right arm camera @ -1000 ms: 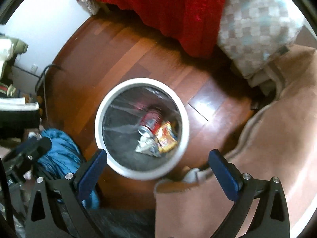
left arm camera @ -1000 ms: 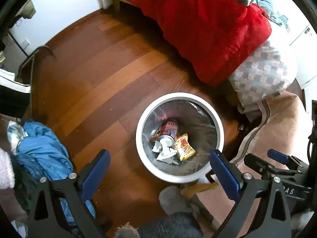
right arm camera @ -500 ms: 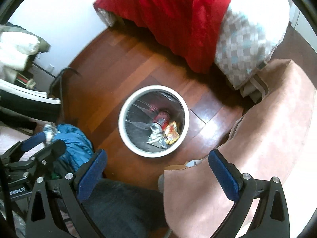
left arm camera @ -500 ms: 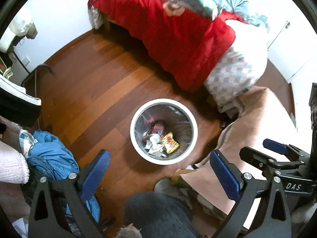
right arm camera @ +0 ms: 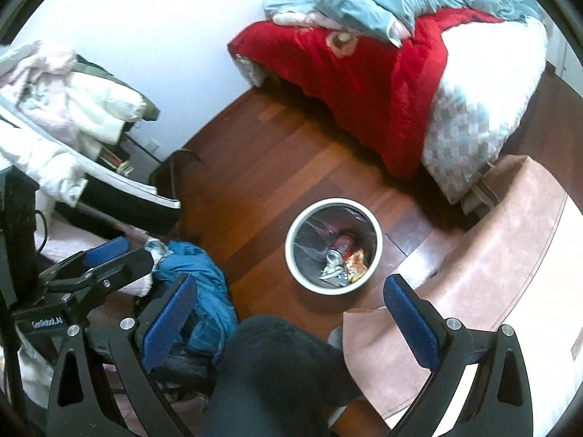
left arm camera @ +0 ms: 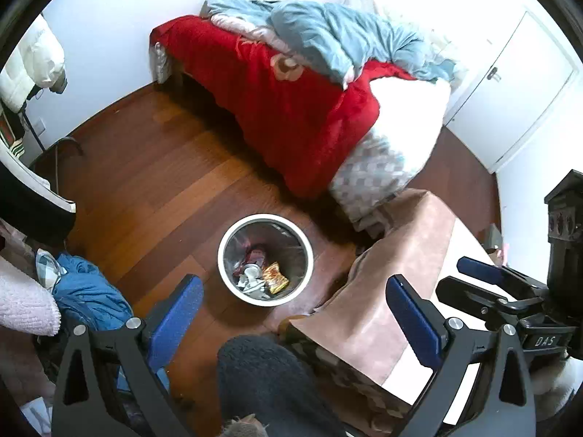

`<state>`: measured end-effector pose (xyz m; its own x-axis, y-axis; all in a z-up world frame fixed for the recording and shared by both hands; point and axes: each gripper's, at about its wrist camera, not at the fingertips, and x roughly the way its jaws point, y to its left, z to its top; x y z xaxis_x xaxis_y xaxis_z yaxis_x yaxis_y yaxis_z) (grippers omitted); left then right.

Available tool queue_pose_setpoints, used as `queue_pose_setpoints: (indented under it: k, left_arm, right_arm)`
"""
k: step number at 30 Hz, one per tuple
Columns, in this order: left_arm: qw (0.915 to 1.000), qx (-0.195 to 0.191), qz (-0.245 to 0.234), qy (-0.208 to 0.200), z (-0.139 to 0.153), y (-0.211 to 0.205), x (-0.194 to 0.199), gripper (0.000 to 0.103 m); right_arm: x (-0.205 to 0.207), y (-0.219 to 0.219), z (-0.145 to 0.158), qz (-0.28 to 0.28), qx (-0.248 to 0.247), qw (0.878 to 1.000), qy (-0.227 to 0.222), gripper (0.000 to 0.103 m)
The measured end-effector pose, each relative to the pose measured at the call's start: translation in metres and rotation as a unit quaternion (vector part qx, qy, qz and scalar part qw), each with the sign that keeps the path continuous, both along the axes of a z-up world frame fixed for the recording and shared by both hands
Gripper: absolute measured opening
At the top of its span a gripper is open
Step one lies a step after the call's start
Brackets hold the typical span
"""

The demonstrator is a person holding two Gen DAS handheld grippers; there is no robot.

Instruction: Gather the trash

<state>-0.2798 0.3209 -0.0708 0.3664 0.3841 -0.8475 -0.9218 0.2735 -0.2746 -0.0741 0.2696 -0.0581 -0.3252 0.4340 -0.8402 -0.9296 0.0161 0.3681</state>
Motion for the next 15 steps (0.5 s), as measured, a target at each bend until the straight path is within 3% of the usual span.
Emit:
queue_pose_setpoints:
  k: [9,15]
  left_arm:
    - [0.9994,0.015,-0.011,-0.028,0.035,-0.025,-0.001,0.102]
    - [0.9991,0.025,-0.01,-0.033,0.046,-0.036,0.0,0.102]
  right_arm:
    - [-0.007,-0.021,0.047,0.029,0.022,0.999,0.017,0.103]
    - [-0.01,-0.028,0.058,0.041,0.028,0.999,0.021,0.103]
